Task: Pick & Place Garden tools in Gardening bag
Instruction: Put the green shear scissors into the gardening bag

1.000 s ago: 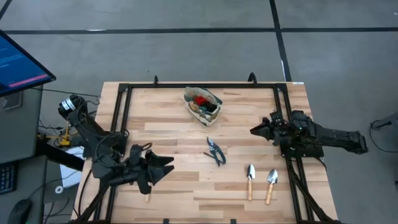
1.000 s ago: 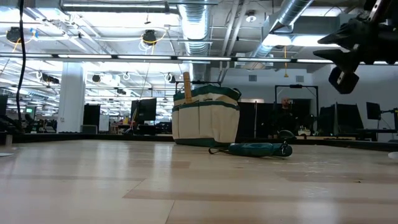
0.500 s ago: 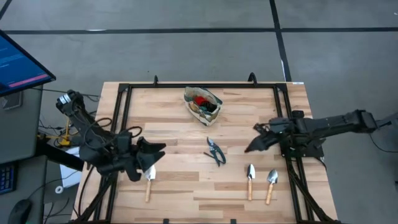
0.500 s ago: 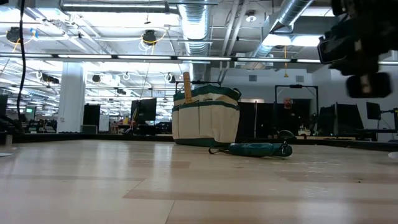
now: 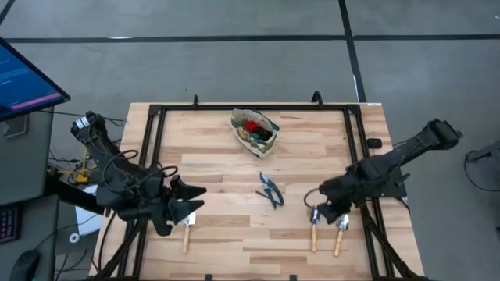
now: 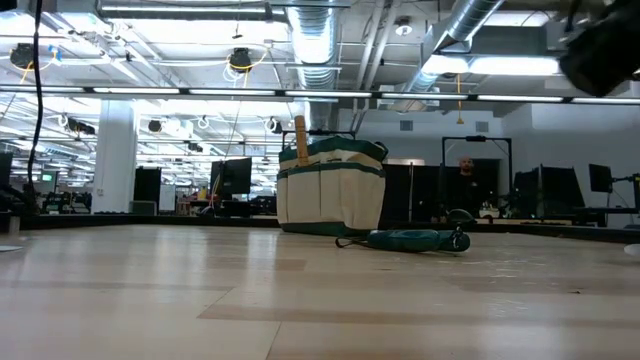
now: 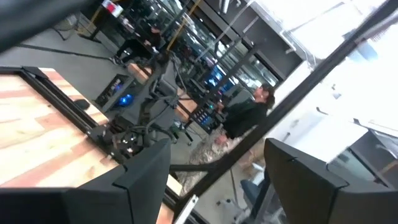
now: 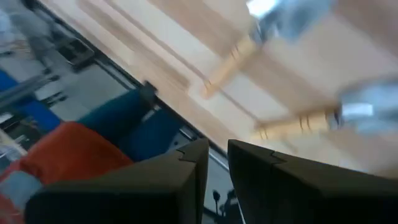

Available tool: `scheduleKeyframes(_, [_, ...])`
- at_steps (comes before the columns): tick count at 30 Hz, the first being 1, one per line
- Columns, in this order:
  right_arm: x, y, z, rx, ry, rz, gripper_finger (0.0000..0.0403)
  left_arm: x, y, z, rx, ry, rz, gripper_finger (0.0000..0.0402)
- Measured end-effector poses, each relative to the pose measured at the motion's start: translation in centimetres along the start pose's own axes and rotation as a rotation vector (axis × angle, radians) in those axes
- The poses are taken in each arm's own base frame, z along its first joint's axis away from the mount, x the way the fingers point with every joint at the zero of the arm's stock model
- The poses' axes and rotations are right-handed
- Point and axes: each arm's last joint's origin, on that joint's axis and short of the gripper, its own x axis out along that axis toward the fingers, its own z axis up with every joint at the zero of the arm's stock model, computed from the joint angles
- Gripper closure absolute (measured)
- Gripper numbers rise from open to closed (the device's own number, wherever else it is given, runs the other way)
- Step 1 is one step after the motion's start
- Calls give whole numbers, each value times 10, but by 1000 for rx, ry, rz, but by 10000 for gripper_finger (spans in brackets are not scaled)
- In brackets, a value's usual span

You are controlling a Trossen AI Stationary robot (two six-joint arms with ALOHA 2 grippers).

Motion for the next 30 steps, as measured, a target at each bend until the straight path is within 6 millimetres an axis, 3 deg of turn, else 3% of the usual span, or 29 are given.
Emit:
scheduleKeyframes(8, [31, -7, -38, 104, -4, -159, 332, -6, -2, -4, 16, 38, -17, 142])
scheduleKeyframes(15, [55, -17, -57, 194, -50, -265, 257, -6, -2, -5, 26, 47, -18, 142])
scheduleKeyframes(22, [77, -26, -56, 318, -123, -387, 178, -6, -1, -8, 61, 63, -9, 142])
scheduleKeyframes(30, [97, -20, -39, 375, -153, -373, 177, -6, 0, -8, 59, 66, -8, 142])
